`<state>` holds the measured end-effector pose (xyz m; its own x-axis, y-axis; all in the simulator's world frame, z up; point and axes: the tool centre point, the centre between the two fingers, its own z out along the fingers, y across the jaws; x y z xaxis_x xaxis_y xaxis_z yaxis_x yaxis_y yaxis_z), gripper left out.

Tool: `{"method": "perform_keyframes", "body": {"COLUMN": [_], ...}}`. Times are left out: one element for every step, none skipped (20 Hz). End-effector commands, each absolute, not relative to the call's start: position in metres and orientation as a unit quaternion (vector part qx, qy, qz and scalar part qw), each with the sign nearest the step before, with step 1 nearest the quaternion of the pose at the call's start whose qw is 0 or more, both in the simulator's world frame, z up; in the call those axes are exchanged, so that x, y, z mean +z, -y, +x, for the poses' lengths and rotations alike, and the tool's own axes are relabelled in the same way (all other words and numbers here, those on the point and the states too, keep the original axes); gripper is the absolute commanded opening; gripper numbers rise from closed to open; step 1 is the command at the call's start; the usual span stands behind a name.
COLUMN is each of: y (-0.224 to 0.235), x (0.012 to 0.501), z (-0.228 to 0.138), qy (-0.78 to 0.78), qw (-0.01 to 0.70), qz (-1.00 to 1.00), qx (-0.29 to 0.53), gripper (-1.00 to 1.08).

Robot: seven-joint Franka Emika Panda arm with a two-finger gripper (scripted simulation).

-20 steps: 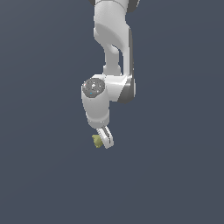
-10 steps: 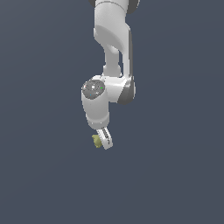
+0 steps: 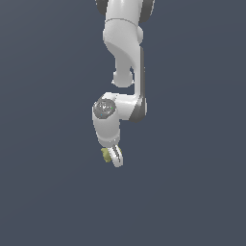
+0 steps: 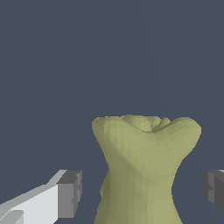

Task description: Pick up the object and move it to a goal position.

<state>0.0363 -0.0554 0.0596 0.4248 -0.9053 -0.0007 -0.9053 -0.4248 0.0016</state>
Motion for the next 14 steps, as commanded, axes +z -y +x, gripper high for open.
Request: {"method": "perform_keyframes", "body": {"y": [0.0554,0.0554,0.0554,0.0554,0.0554,0.0554,0.0554,0.0554,0.0554,0.0554,0.0554,0.0554,0.0554,0.0554], "x": [0.0549,0.0547,0.0548,0.0548,0.0548,0.0548,0.0548,0.0548,0.0548,0.0548,0.0548,0.0548,0.0548,0.0549], "z": [0.0373,0.0377,0.0379,0.0379,0.0379,0.0379,0.0379,0.0379,0.0379,0.0379,0.0379,0.0379,0.0379,0.0379], "qy": [0.536,0.536,0.536,0.536,0.536,0.536,0.536,0.536,0.536,0.536,0.536,0.536,0.536,0.536], "qw": [0.0,0.0,0.0,0.0,0.0,0.0,0.0,0.0,0.0,0.0,0.0,0.0,0.0,0.0], "qz": [0.844,0.844,0.844,0.844,0.844,0.844,0.844,0.844,0.844,0.844,0.844,0.844,0.844,0.844], "qx": [0.0,0.0,0.0,0.0,0.0,0.0,0.0,0.0,0.0,0.0,0.0,0.0,0.0,0.0], "gripper": [1.0,1.0,1.0,-1.0,-1.0,-1.0,-1.0,-1.0,-1.0,-1.0,-1.0,-1.0,-1.0,-1.0]}}
